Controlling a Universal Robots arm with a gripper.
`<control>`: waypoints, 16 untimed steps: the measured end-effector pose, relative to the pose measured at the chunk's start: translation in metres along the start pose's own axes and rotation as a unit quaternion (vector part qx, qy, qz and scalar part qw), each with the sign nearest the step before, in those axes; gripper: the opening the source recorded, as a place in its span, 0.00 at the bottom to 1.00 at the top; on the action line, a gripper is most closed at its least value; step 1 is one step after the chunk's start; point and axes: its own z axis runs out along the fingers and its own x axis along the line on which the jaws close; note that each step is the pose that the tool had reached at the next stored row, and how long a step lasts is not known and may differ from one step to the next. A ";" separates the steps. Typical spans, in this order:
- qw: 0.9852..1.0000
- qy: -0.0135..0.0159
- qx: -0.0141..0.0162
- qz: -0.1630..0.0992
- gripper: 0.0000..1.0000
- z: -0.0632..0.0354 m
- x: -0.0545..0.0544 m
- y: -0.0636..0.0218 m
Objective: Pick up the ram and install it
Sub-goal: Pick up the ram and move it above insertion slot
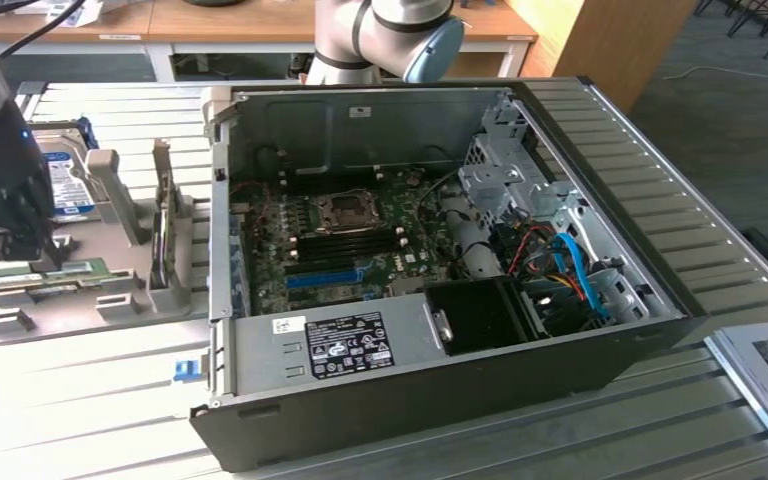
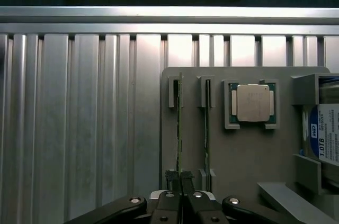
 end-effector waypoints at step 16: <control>1.000 0.000 0.000 0.004 0.12 -0.0126 0.000 0.0001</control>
